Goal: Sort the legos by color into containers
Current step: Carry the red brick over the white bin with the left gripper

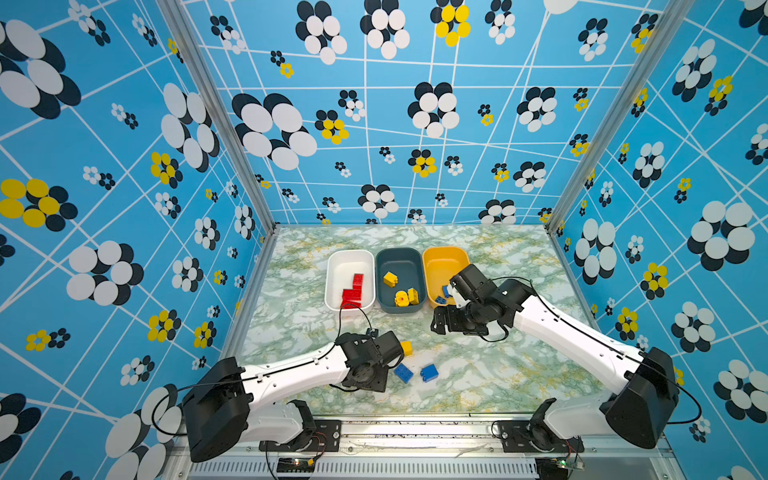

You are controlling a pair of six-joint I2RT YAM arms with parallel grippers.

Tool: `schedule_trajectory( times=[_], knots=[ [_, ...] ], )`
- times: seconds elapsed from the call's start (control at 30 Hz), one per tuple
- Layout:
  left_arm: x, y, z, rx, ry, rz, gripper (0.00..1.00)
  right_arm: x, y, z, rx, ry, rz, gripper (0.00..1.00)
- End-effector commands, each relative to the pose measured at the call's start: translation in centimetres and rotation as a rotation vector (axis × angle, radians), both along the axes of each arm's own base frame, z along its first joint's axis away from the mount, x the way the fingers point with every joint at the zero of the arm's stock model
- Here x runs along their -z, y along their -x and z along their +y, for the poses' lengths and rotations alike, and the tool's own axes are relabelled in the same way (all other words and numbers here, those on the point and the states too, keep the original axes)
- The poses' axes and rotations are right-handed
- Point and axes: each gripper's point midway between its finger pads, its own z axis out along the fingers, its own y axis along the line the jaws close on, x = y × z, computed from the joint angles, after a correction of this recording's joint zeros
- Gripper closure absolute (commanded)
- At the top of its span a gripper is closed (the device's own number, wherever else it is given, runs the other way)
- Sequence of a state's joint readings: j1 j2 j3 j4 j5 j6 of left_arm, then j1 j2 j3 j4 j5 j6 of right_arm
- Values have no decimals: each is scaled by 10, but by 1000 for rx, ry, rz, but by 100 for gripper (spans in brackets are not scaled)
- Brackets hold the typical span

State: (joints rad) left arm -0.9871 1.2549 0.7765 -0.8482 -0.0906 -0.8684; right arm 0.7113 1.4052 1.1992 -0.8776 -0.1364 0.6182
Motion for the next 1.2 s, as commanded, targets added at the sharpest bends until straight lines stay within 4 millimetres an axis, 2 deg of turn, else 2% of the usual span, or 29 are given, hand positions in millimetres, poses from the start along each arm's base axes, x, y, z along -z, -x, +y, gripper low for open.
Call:
schedule_trajectory(
  times=[0.0, 0.27, 0.53, 0.67, 0.93, 1.17],
  knots=[
    [-24, -18, 7, -49, 13, -50, 37, -2, 1, -6, 27, 0, -12, 3],
    [-60, -79, 8, -104, 83, -126, 37, -5, 0, -6, 43, -10, -23, 3],
    [-85, -161, 14, -158, 138, -210, 36, -7, -3, -4, 54, -13, -25, 3],
    [-91, -198, 19, -179, 143, -235, 36, -6, -5, -2, 54, -12, -23, 3],
    [-74, -253, 37, -230, 111, -246, 36, -4, -11, 3, 52, -8, -16, 3],
    [-50, -279, 60, -263, 48, -222, 36, -4, -17, 5, 24, 18, -17, 3]
  ],
)
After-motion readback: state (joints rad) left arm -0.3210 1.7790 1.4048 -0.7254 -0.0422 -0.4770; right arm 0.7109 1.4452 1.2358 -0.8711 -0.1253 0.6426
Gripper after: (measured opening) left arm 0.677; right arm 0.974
